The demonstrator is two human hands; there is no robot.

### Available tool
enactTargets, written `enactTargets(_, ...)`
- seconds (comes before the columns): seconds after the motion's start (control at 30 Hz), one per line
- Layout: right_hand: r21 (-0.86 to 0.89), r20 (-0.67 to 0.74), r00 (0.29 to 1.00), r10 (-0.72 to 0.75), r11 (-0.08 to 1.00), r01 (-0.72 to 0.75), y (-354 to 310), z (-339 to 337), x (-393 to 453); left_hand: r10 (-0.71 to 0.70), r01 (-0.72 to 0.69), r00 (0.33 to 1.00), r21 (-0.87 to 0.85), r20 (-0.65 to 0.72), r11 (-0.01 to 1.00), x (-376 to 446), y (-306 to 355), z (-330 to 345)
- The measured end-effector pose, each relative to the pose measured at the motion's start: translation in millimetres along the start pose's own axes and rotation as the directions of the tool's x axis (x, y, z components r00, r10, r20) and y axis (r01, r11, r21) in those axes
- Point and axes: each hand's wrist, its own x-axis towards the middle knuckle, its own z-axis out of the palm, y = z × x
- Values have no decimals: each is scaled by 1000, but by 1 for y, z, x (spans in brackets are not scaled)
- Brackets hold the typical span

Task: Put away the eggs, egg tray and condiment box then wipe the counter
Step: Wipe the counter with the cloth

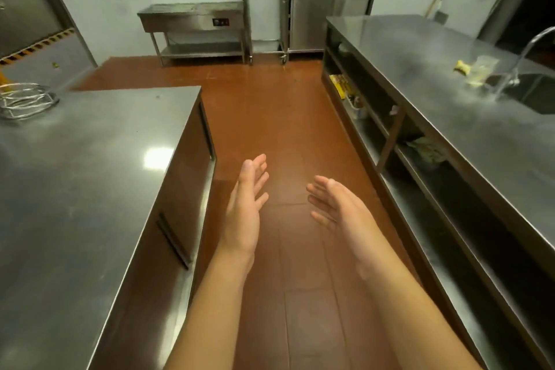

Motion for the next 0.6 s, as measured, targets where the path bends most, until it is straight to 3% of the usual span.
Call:
enactTargets(0.13, 16, -46, 999, 8, 1000, -7, -10, -2, 66, -11, 11, 1000, -1, 6, 1000, 64, -8, 5)
enactTargets(0.33, 65, -3, 999, 52, 997, -51, -11, -3, 181, -54, 54, 996, -4, -68, 999, 172, -25, 8)
enactTargets(0.6, 133, 173, 984, -32, 991, 9, -57, 20, 355, 78, -70, 978, 48, -193, 996, 324, 5, 22)
